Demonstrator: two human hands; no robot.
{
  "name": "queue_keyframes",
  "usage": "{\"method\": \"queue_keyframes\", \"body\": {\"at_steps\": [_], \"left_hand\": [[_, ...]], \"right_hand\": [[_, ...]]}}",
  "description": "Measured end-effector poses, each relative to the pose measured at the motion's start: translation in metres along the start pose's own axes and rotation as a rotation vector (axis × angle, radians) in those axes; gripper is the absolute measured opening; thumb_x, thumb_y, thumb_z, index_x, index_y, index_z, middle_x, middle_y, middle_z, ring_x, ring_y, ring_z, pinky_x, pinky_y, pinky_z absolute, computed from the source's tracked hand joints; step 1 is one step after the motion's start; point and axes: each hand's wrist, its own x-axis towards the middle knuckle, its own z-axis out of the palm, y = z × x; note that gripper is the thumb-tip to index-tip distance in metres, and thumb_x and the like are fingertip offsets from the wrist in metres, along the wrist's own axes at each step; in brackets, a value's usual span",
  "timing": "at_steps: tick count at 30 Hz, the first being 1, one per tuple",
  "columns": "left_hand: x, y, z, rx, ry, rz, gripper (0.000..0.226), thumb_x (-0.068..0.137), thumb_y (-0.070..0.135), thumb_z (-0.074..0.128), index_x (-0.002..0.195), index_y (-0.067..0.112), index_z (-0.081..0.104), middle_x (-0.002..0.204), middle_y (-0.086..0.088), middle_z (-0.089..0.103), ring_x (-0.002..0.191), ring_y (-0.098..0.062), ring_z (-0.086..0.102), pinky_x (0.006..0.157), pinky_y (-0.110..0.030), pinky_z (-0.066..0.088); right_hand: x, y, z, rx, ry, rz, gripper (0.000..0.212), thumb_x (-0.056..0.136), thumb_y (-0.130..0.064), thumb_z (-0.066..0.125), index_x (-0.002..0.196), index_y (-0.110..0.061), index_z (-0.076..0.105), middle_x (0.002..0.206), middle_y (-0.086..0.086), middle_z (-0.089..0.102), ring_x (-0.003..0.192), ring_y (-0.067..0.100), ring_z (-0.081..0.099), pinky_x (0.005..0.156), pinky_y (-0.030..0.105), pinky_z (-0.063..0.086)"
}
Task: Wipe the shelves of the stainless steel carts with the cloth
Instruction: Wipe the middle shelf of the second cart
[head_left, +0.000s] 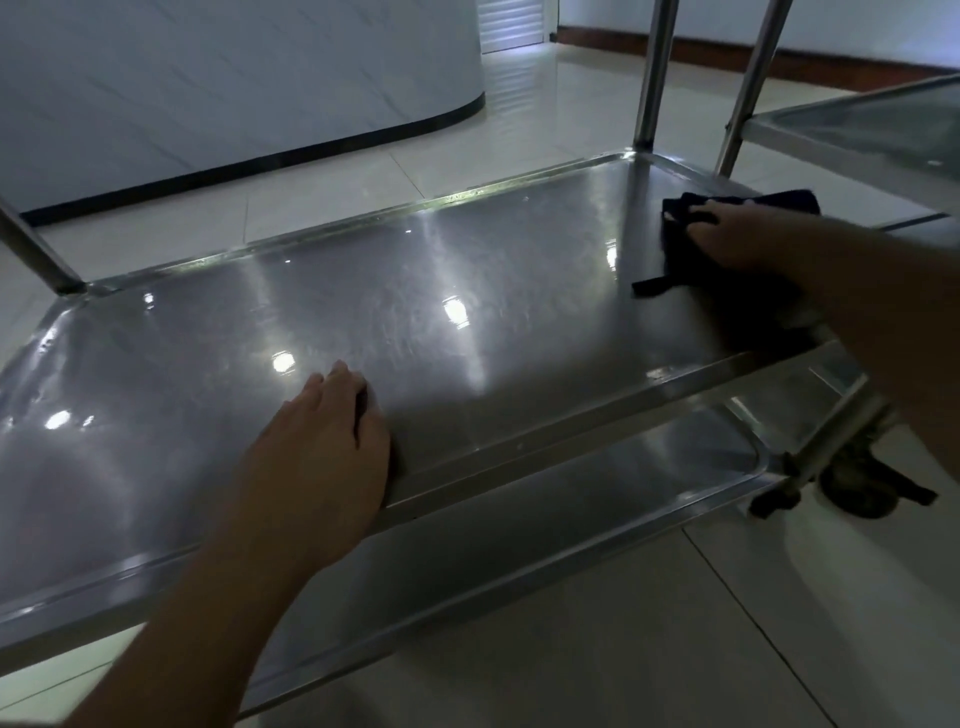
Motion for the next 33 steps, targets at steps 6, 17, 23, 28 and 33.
{"method": "queue_keyframes", "body": {"at_steps": [6, 17, 23, 28, 33], "left_hand": [[0.0, 0.002, -0.002, 0.008, -0.004, -0.005, 0.021, 0.107, 0.032, 0.034, 0.092, 0.023, 0.045, 0.091, 0.002, 0.051, 0.081, -0.019, 0.053, 0.077, -0.044, 0.043], [-0.001, 0.005, -0.006, 0.055, -0.117, -0.068, 0.028, 0.105, 0.04, 0.033, 0.115, 0.02, 0.049, 0.123, -0.012, 0.055, 0.113, -0.035, 0.054, 0.101, -0.055, 0.046], [-0.002, 0.008, -0.006, 0.061, -0.137, -0.102, 0.032, 0.104, 0.042, 0.031, 0.12, 0.02, 0.047, 0.135, -0.017, 0.053, 0.127, -0.04, 0.05, 0.107, -0.059, 0.043], [-0.002, 0.009, -0.005, 0.076, -0.127, -0.113, 0.034, 0.104, 0.043, 0.031, 0.117, 0.017, 0.048, 0.132, -0.018, 0.055, 0.124, -0.04, 0.052, 0.106, -0.057, 0.044], [-0.001, 0.011, -0.004, 0.056, -0.1, -0.088, 0.026, 0.105, 0.038, 0.034, 0.108, 0.017, 0.05, 0.126, -0.01, 0.058, 0.12, -0.034, 0.054, 0.104, -0.054, 0.044]], "right_hand": [[-0.032, -0.071, 0.026, -0.117, -0.131, -0.358, 0.051, 0.105, -0.053, 0.036, 0.155, -0.043, 0.033, 0.167, 0.001, 0.026, 0.153, 0.033, 0.025, 0.122, 0.049, 0.018], [-0.007, -0.043, 0.014, -0.13, -0.096, -0.333, 0.049, 0.106, -0.054, 0.036, 0.154, -0.046, 0.034, 0.166, 0.004, 0.029, 0.151, 0.034, 0.028, 0.121, 0.05, 0.017], [0.025, 0.056, -0.019, -0.113, 0.0, 0.015, 0.056, 0.101, -0.06, 0.033, 0.154, -0.041, 0.035, 0.16, 0.021, 0.03, 0.143, 0.049, 0.033, 0.12, 0.058, 0.022], [-0.015, 0.055, -0.012, -0.088, -0.072, 0.045, 0.056, 0.1, -0.067, 0.035, 0.153, -0.05, 0.029, 0.165, 0.013, 0.026, 0.143, 0.047, 0.036, 0.118, 0.056, 0.026], [-0.101, -0.026, 0.018, -0.101, -0.208, -0.276, 0.07, 0.089, -0.078, 0.025, 0.154, -0.052, 0.023, 0.168, -0.016, 0.015, 0.156, 0.024, 0.012, 0.124, 0.049, 0.011]]}}
